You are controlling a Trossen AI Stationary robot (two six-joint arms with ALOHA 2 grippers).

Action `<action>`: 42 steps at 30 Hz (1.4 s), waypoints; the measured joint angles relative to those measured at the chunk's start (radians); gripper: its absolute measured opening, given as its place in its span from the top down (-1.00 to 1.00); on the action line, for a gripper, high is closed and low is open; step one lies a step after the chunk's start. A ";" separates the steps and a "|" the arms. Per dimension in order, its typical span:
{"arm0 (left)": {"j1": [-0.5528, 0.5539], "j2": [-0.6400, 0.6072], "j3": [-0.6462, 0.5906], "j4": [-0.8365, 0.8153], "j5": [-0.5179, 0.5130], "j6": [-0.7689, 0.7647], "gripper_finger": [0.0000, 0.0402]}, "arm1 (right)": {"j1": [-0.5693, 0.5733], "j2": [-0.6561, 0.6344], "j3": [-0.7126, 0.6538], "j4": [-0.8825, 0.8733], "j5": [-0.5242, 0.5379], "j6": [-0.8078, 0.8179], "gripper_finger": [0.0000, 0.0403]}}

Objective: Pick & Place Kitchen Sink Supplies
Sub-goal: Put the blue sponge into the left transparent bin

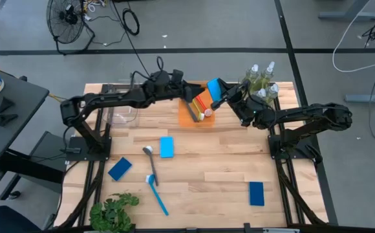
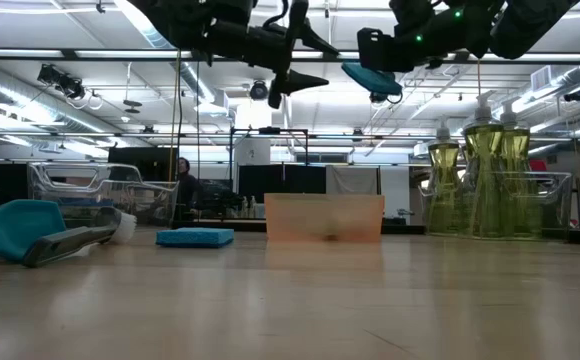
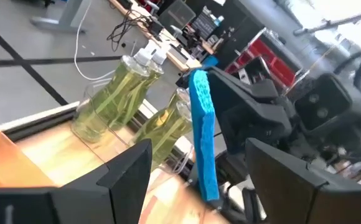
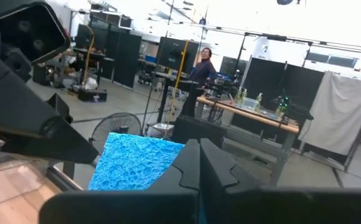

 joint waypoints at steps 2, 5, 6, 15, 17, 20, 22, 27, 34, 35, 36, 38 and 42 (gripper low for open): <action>0.000 0.011 0.000 0.020 0.000 -0.029 -0.31 | 0.000 0.000 0.000 -0.010 0.010 0.011 1.00; -0.004 0.029 0.000 0.042 0.000 -0.053 -0.31 | -0.002 0.000 0.000 -0.035 0.012 0.045 1.00; -0.005 0.036 0.000 0.055 0.000 -0.058 -0.31 | -0.002 0.000 0.000 -0.039 0.013 0.057 1.00; -0.044 0.063 0.001 0.086 -0.036 -0.068 -0.31 | -0.002 0.000 0.000 -0.064 0.013 0.079 1.00; -0.049 0.068 0.001 0.076 -0.043 -0.068 -0.31 | -0.002 0.000 0.000 -0.064 0.012 0.080 1.00; -0.054 0.081 0.001 0.084 -0.058 -0.070 -0.31 | -0.002 0.000 0.000 -0.066 0.004 0.114 1.00; -0.055 0.087 0.000 0.083 -0.059 -0.078 -0.31 | -0.002 0.000 0.000 -0.066 -0.006 0.146 1.00; -0.060 0.087 0.000 0.087 -0.087 -0.068 -0.31 | -0.002 0.005 0.000 -0.071 -0.040 0.199 1.00; -0.060 0.087 0.000 0.109 -0.111 -0.067 -0.31 | -0.002 0.021 0.000 -0.065 -0.040 0.216 1.00; -0.060 0.087 0.000 0.110 -0.119 -0.067 -0.31 | -0.002 0.025 0.001 -0.068 -0.041 0.219 1.00; -0.060 0.087 0.000 0.110 -0.130 -0.070 -0.31 | -0.002 0.026 0.001 -0.076 -0.041 0.222 1.00; -0.060 0.087 0.000 0.109 -0.145 -0.075 -0.31 | -0.002 0.033 0.001 -0.065 -0.044 0.239 1.00; -0.060 0.087 0.000 0.109 -0.167 -0.074 -0.31 | -0.002 0.035 0.001 -0.071 -0.048 0.237 1.00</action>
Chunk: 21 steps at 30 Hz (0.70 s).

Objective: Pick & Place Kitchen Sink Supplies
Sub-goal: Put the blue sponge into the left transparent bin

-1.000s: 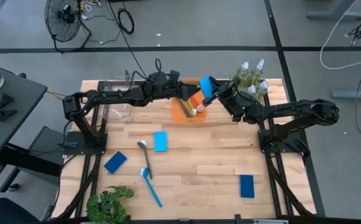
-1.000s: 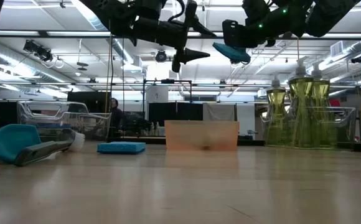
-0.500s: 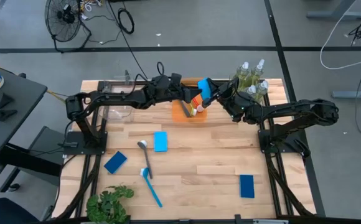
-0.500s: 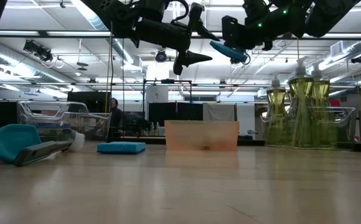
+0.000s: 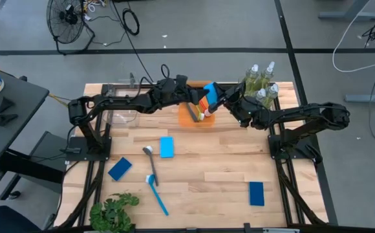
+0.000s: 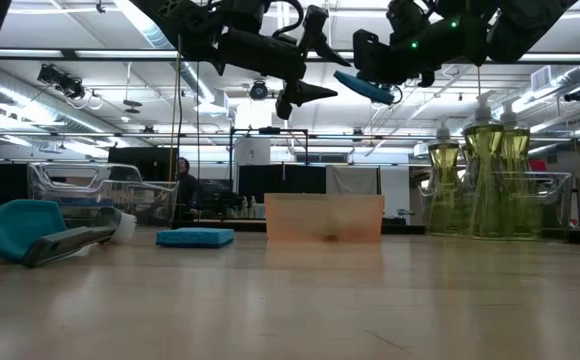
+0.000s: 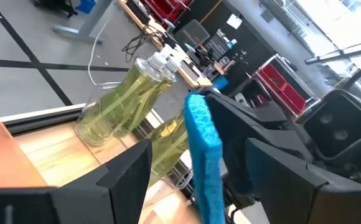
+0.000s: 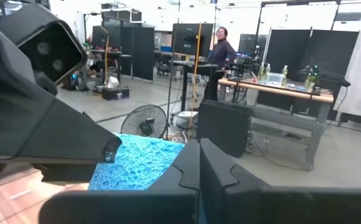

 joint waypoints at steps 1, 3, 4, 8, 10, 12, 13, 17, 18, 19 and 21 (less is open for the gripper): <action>0.000 0.000 0.000 -0.001 -0.001 -0.001 -0.31 | 0.000 0.000 0.000 0.001 0.003 0.000 1.00; 0.000 0.000 0.000 -0.001 -0.001 -0.001 -0.31 | 0.000 0.000 0.000 0.006 0.009 -0.001 1.00; 0.000 0.000 0.000 -0.001 -0.001 -0.001 -0.30 | 0.000 0.000 0.000 0.009 0.009 -0.001 1.00; 0.000 0.000 0.000 -0.001 0.010 -0.002 -0.17 | 0.000 0.000 0.000 0.008 0.008 -0.002 1.00; 0.000 0.000 0.000 -0.001 0.019 -0.002 -0.08 | 0.000 0.000 0.000 0.007 0.008 -0.005 1.00; 0.000 0.000 0.000 -0.001 0.025 -0.002 0.02 | 0.000 0.000 0.000 0.008 0.008 -0.005 1.00; 0.000 -0.001 0.000 -0.001 0.026 -0.001 0.08 | 0.000 0.000 0.000 0.008 0.008 -0.005 1.00; 0.000 -0.001 0.000 -0.001 0.026 0.003 0.29 | 0.000 0.000 0.000 0.007 0.008 -0.005 1.00; 0.000 -0.001 0.000 -0.001 0.026 0.010 0.35 | 0.000 0.000 0.000 0.007 0.008 -0.005 1.00; 0.000 -0.001 0.000 -0.001 0.026 0.023 0.40 | 0.000 0.000 0.000 0.008 0.008 -0.004 1.00; 0.000 -0.002 0.000 -0.001 0.026 0.046 0.51 | 0.000 0.000 0.000 0.007 0.007 0.001 1.00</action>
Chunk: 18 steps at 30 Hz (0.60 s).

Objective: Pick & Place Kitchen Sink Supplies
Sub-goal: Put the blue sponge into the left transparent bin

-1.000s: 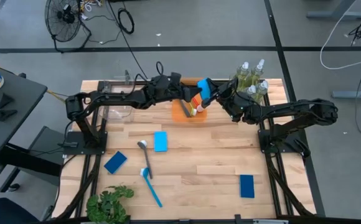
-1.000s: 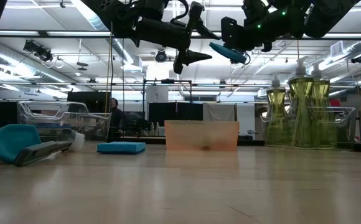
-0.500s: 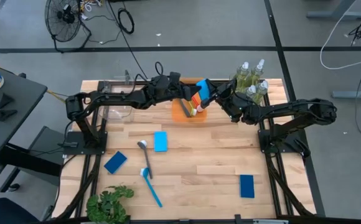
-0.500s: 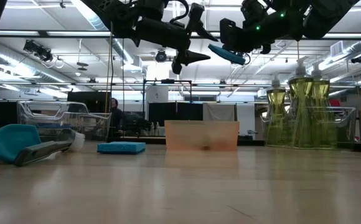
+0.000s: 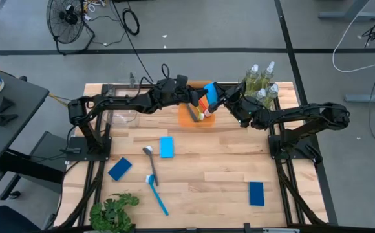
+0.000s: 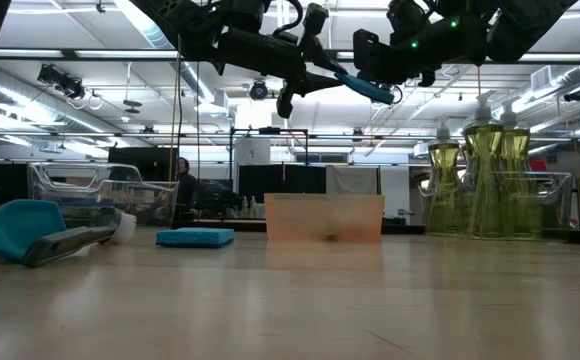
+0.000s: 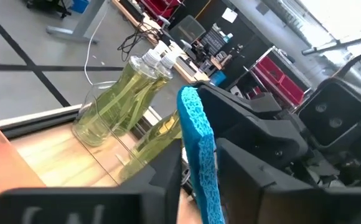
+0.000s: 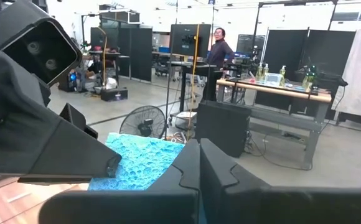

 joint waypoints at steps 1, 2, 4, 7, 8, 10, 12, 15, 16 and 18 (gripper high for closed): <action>0.000 0.000 0.000 0.000 0.000 0.005 0.57 | 0.000 0.000 0.000 0.000 0.000 0.002 1.00; 0.000 0.000 0.000 0.000 0.000 0.006 0.63 | 0.000 0.000 0.000 0.000 0.000 0.002 1.00; 0.000 0.000 0.000 -0.001 0.000 0.005 0.74 | 0.000 0.000 0.000 0.000 0.000 0.002 1.00; 0.000 0.000 0.000 -0.003 -0.001 0.006 0.91 | -0.001 0.000 0.000 0.001 -0.019 0.002 1.00; 0.000 0.000 0.000 -0.003 0.000 0.006 0.94 | -0.001 0.000 0.000 0.001 -0.026 0.002 1.00; 0.000 0.000 0.000 -0.006 0.000 0.006 0.95 | -0.002 -0.001 0.000 0.001 -0.033 0.002 0.97; 0.000 -0.001 0.000 -0.012 0.000 0.008 0.93 | -0.002 -0.001 0.000 0.000 -0.035 0.005 0.94; 0.000 -0.001 0.000 -0.013 0.000 0.009 0.95 | -0.002 -0.001 0.000 0.001 -0.039 0.045 0.90; 0.000 -0.001 0.000 -0.013 0.000 0.009 0.96 | -0.002 -0.001 0.000 0.001 -0.040 0.055 0.88; 0.000 -0.001 0.000 -0.013 0.000 0.009 0.96 | -0.002 -0.001 0.000 0.002 -0.043 0.058 0.84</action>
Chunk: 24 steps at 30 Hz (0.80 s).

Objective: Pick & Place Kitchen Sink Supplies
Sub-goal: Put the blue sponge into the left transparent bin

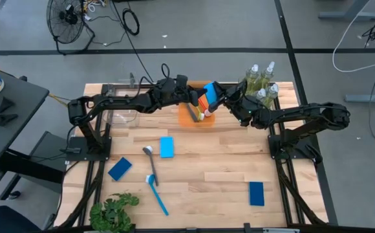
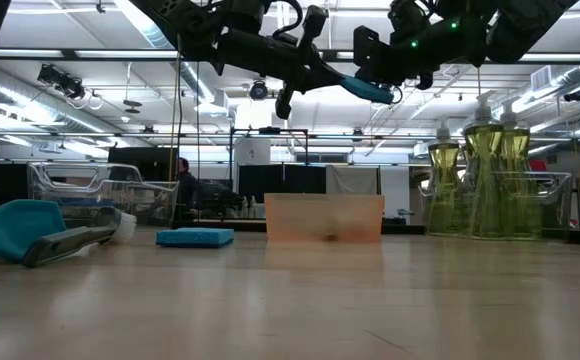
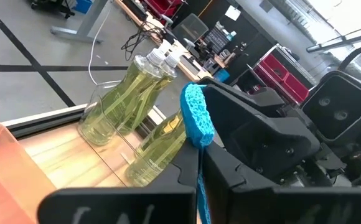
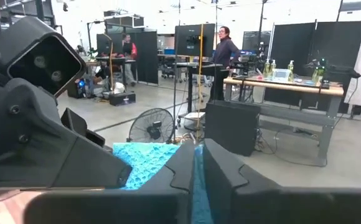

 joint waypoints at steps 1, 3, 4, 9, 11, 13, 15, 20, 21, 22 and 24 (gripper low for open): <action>0.000 0.000 0.000 0.000 0.000 0.000 0.96 | 0.000 0.000 0.000 0.002 -0.002 -0.008 0.80; 0.000 0.000 0.000 0.000 0.005 0.000 0.96 | 0.001 0.000 0.000 0.015 -0.008 -0.021 0.70; 0.000 0.000 0.000 0.000 0.016 0.000 0.96 | 0.001 0.000 0.000 0.027 -0.013 -0.025 0.65; 0.001 -0.001 0.000 -0.004 0.052 0.000 0.97 | 0.002 0.000 0.000 0.102 -0.020 -0.026 0.32; 0.007 -0.002 0.000 -0.004 0.055 0.003 0.97 | 0.002 0.000 0.000 0.139 -0.018 -0.026 0.19; 0.020 -0.005 0.000 -0.011 0.056 0.022 0.97 | 0.002 0.000 0.000 0.170 -0.017 -0.026 0.09; 0.034 -0.019 -0.001 -0.035 0.053 0.049 0.97 | 0.002 0.000 0.000 0.203 -0.014 -0.026 0.01; 0.076 -0.065 -0.001 -0.110 0.050 0.144 0.97 | 0.002 0.000 0.000 0.242 -0.011 -0.008 -0.11; 0.085 -0.078 -0.001 -0.127 0.050 0.160 0.97 | 0.002 0.000 0.000 0.241 -0.011 0.002 -0.12; 0.093 -0.093 -0.001 -0.148 0.051 0.179 0.97 | 0.002 0.001 0.000 0.239 -0.010 0.018 -0.12; 0.112 -0.120 0.000 -0.182 0.052 0.224 0.97 | 0.002 0.001 0.000 0.237 -0.010 0.040 -0.12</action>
